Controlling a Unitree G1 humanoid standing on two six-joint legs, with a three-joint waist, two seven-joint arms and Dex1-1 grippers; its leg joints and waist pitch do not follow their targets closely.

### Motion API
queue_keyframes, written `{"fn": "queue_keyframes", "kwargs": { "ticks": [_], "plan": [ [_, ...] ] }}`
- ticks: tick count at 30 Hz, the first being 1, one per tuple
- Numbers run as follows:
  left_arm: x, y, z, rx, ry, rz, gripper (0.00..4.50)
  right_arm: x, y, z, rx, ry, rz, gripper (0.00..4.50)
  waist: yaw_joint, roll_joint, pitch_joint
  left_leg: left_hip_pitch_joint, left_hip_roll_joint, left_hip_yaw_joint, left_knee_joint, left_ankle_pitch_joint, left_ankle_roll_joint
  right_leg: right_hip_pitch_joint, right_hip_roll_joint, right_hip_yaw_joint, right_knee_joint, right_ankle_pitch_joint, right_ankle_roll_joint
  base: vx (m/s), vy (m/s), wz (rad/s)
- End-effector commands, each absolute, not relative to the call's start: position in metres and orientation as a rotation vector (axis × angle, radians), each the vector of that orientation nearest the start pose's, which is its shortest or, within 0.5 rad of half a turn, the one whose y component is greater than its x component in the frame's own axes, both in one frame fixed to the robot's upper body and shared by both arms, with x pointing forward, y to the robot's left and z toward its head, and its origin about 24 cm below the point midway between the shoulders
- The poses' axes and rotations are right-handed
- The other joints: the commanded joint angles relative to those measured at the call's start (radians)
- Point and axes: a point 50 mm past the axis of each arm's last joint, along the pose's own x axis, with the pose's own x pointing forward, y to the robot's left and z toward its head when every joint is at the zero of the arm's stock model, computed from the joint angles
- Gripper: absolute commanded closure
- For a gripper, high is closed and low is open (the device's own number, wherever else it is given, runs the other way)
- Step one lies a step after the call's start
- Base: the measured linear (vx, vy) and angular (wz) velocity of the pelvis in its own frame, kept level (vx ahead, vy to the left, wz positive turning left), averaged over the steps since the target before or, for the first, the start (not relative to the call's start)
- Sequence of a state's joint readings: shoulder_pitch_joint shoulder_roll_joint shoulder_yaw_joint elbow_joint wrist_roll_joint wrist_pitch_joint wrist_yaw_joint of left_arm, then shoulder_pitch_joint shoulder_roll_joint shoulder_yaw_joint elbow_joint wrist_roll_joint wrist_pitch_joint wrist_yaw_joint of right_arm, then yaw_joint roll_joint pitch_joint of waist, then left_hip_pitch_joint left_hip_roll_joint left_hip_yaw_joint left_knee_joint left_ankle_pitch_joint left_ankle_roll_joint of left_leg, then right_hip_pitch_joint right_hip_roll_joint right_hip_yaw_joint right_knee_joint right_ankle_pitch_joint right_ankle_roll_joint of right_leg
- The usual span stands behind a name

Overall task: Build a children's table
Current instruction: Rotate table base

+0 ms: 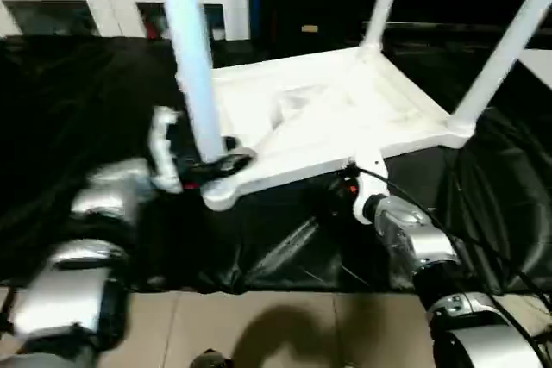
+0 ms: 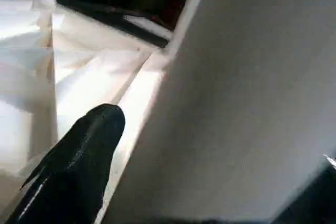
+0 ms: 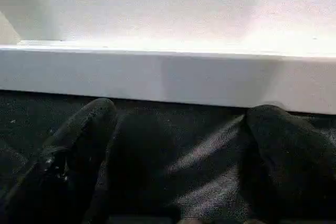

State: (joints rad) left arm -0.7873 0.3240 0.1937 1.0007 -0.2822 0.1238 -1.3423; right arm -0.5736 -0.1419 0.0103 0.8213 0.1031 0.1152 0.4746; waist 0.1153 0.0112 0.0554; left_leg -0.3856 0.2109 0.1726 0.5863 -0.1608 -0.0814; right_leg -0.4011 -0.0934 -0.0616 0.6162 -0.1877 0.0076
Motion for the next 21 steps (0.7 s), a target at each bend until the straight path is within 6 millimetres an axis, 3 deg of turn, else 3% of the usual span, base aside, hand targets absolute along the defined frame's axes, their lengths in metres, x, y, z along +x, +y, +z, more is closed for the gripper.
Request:
{"fn": "queue_keyframes", "kwargs": {
  "ticks": [1,2,3,4,5,8,9,11,12,13,16,21],
  "plan": [
    [0.354,0.174,0.098,-0.279,0.093,-1.166,0.11,0.337,-0.138,0.009,-0.008,0.414,0.492,0.00,0.005,0.007,-0.075,0.021,0.016,0.007,-0.069,-0.210,0.017,0.050,-0.050,0.032,-0.053,-0.047,-0.290,0.000,0.000,0.00],
    [0.351,0.168,0.100,-0.287,0.085,-1.219,0.11,0.338,-0.146,0.007,-0.014,0.418,0.435,0.00,0.005,0.018,-0.074,0.021,0.017,0.006,-0.069,-0.219,0.014,0.049,-0.050,0.032,-0.053,-0.058,-0.290,0.000,0.000,0.00],
    [0.351,0.166,0.101,-0.287,0.083,-1.228,0.11,0.338,-0.148,0.007,-0.014,0.419,0.425,0.00,0.005,0.011,-0.072,0.026,0.017,0.008,-0.070,-0.241,0.007,0.046,-0.047,0.033,-0.059,-0.084,-0.291,0.000,0.000,0.00],
    [0.347,0.163,0.102,-0.301,0.087,-1.277,0.11,0.339,-0.151,0.008,-0.015,0.413,0.407,0.00,0.006,0.025,-0.072,0.025,0.019,0.006,-0.072,-0.251,-0.001,0.048,-0.050,0.033,-0.055,-0.093,-0.292,0.000,0.000,0.00],
    [0.342,0.161,0.103,-0.316,0.098,-1.334,0.11,0.339,-0.152,0.008,-0.015,0.410,0.403,0.00,0.004,0.027,-0.072,0.025,0.018,0.007,-0.073,-0.263,-0.004,0.046,-0.047,0.033,-0.059,-0.101,-0.289,0.000,0.000,0.00],
    [0.329,0.156,0.105,-0.347,0.137,-1.458,0.11,0.340,-0.152,0.008,-0.016,0.404,0.406,0.00,-0.002,0.021,-0.073,0.024,0.015,0.007,-0.073,-0.265,-0.005,0.049,-0.042,0.032,-0.057,-0.080,-0.294,0.000,0.000,0.00],
    [0.319,0.152,0.107,-0.364,0.164,-1.528,0.11,0.339,-0.149,0.008,-0.017,0.401,0.418,0.00,-0.003,0.034,-0.075,0.020,0.020,0.004,-0.074,-0.257,-0.011,0.053,-0.045,0.031,-0.045,-0.044,-0.304,0.000,0.000,0.00],
    [0.293,0.139,0.112,-0.416,0.211,-1.650,0.11,0.338,-0.139,0.007,-0.014,0.399,0.460,0.00,-0.022,0.029,-0.075,0.018,0.017,0.005,-0.073,-0.254,-0.003,0.056,-0.039,0.028,-0.047,-0.014,-0.311,0.000,0.000,0.00],
    [0.291,0.137,0.112,-0.422,0.212,-1.658,0.11,0.338,-0.138,0.007,-0.013,0.399,0.464,0.00,-0.026,0.027,-0.076,0.012,0.018,0.003,-0.073,-0.240,-0.001,0.062,-0.042,0.028,-0.043,0.001,-0.316,0.000,0.000,0.00],
    [0.287,0.134,0.114,-0.432,0.215,-1.672,0.11,0.337,-0.136,0.006,-0.012,0.399,0.471,0.00,-0.030,0.030,-0.076,0.016,0.014,0.007,-0.070,-0.223,0.006,0.057,-0.036,0.026,-0.047,0.007,-0.319,0.000,0.000,0.00],
    [0.269,0.115,0.113,-0.440,0.217,-1.734,0.11,0.334,-0.127,0.001,-0.015,0.411,0.487,0.00,-0.033,0.025,-0.070,0.019,0.017,0.011,-0.072,-0.245,0.007,0.052,-0.035,0.028,-0.054,-0.035,-0.321,0.000,0.000,0.00],
    [0.267,0.096,0.112,-0.431,0.184,-1.712,0.11,0.333,-0.115,-0.001,-0.020,0.416,0.525,0.00,-0.033,0.024,-0.063,0.023,0.016,0.010,-0.079,-0.312,-0.021,0.049,-0.033,0.032,-0.067,-0.166,-0.271,0.000,0.000,0.00]
  ]
}}
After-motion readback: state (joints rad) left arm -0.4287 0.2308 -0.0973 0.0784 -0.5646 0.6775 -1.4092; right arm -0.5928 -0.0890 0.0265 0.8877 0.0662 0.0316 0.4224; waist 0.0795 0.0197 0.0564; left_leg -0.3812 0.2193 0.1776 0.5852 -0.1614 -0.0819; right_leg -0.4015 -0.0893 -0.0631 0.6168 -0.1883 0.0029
